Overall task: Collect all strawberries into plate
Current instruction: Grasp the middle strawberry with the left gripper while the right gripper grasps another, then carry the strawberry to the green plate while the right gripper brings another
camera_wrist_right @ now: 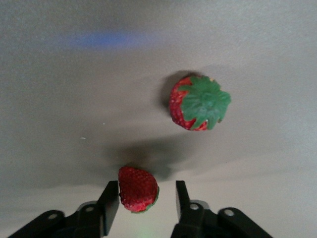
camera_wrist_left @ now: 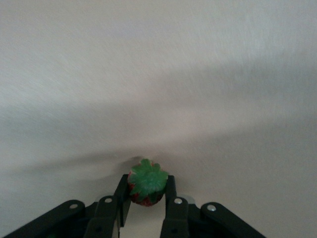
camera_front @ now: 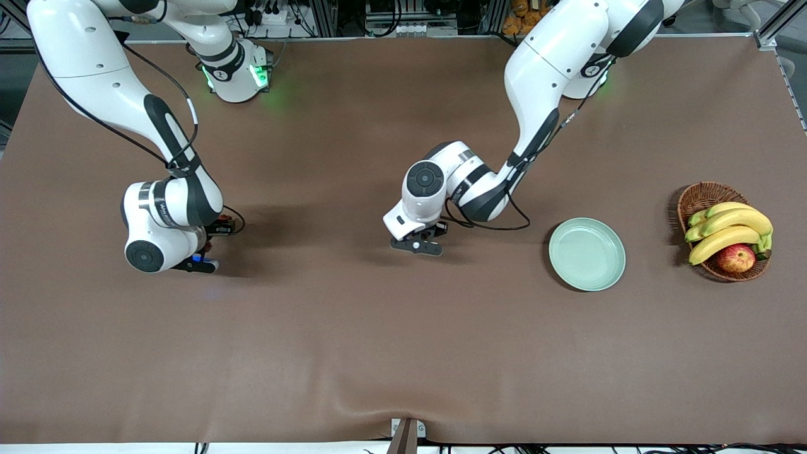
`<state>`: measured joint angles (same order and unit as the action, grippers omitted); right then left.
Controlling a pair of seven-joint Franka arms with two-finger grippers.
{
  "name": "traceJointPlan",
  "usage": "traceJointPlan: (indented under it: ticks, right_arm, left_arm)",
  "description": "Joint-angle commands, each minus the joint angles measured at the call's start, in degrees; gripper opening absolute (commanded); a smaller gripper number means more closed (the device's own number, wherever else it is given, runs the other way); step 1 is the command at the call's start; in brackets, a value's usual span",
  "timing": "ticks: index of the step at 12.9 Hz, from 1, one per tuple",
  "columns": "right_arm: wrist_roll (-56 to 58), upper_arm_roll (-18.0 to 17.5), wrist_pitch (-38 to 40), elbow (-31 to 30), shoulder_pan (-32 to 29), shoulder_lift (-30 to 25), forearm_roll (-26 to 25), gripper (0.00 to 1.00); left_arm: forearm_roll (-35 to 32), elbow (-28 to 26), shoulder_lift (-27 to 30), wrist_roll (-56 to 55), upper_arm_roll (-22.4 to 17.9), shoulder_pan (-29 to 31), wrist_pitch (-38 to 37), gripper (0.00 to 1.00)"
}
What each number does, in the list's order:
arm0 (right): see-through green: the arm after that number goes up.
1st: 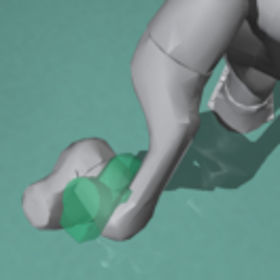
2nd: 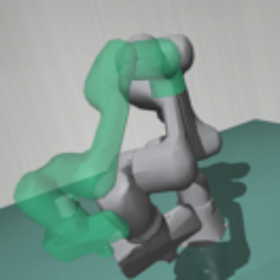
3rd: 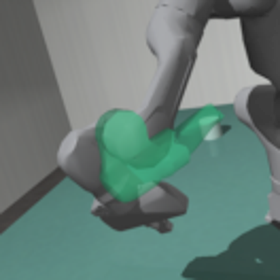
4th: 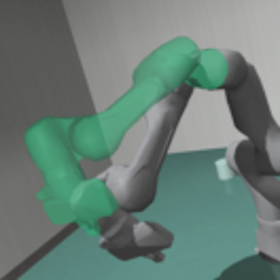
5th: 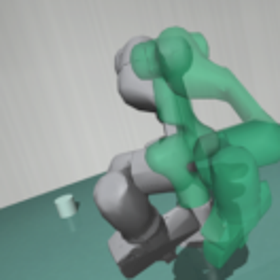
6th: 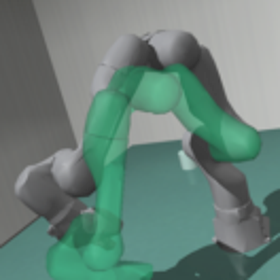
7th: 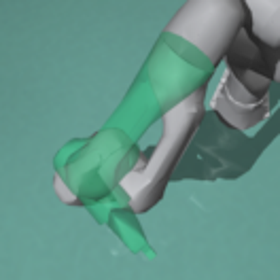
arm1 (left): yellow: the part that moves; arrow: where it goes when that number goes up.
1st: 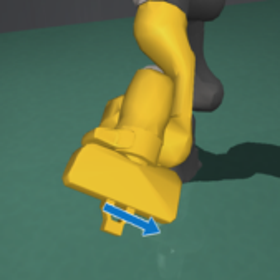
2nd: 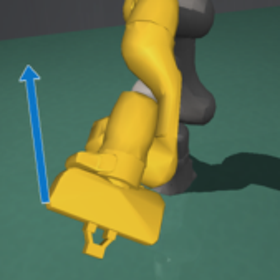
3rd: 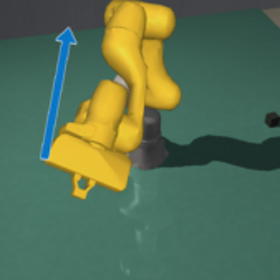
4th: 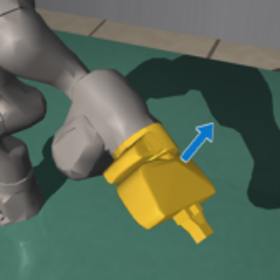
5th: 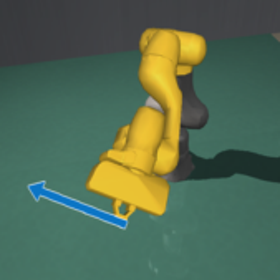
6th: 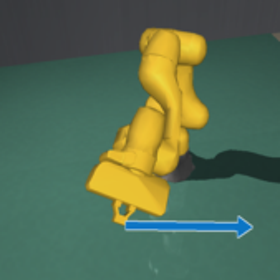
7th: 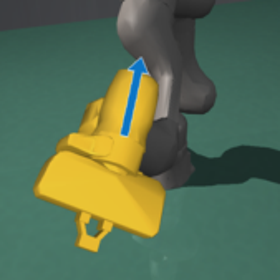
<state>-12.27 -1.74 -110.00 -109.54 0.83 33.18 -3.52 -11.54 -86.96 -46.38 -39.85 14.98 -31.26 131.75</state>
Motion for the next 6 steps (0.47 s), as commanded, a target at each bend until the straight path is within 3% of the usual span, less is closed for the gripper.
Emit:
traceJointPlan:
  ticks: [1, 2, 3, 6]
  right_arm:
    - [0.41, -0.46, -0.30, -0.42, -0.30, -0.48, 0.17, 0.30]
    - [0.41, -0.46, -0.47, 0.11, -0.30, -0.48, 2.70, 0.13]
    - [0.32, -0.46, -0.47, 1.68, -0.39, -0.66, 7.16, 0.03]
    - [-0.47, -0.63, -0.30, 10.02, 1.79, -0.75, 17.90, 0.00]
  left_arm:
    - [-1.38, -3.81, 9.43, -0.75, 0.22, 5.39, -7.35, 0.00]
    - [-1.20, -5.65, 12.51, -0.40, 0.48, 7.68, -10.69, 0.00]
    - [-1.11, -7.24, 15.06, -0.31, 0.57, 9.79, -13.25, 0.00]
    - [-1.72, -8.75, 18.34, 0.56, 0.31, 14.19, -22.91, 0.00]
